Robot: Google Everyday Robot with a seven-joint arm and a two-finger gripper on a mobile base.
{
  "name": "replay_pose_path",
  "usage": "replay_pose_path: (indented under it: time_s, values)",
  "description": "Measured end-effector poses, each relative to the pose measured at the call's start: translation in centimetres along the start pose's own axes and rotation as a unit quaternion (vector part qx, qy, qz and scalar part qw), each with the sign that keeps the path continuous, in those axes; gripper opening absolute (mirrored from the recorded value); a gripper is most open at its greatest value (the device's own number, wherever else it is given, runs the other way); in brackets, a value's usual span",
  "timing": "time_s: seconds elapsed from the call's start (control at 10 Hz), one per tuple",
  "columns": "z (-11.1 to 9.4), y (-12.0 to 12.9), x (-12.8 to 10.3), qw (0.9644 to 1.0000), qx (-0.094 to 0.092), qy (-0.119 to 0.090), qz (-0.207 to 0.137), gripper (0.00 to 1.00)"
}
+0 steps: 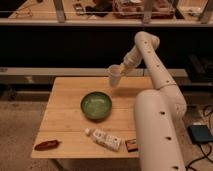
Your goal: Place the ceramic cup in the ceramic bowl
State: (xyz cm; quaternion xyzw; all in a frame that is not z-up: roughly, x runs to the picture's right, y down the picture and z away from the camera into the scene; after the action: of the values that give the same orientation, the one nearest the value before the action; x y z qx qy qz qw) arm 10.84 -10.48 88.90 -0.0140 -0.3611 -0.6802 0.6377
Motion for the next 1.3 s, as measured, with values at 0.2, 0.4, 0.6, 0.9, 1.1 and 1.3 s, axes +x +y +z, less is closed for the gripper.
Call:
replay_pose_path:
  time_s: [0.2, 0.4, 0.6, 0.9, 1.1, 1.3]
  values:
    - [-0.7, -3.0, 0.1, 0.9989, 0.031, -0.007, -0.033, 0.00]
    - [-1.2, -5.8, 0.6, 0.9964, 0.050, -0.009, -0.068, 0.00]
    - [-1.0, -8.4, 0.5, 0.9922, 0.061, -0.021, -0.106, 0.00]
    - [2.2, -9.3, -0.8, 0.9887, 0.050, -0.051, -0.132, 0.00]
    - [4.7, -9.4, -2.1, 0.9883, 0.033, -0.059, -0.136, 0.02]
    - [5.8, -10.2, -2.9, 0.9888, 0.028, -0.051, -0.138, 0.19]
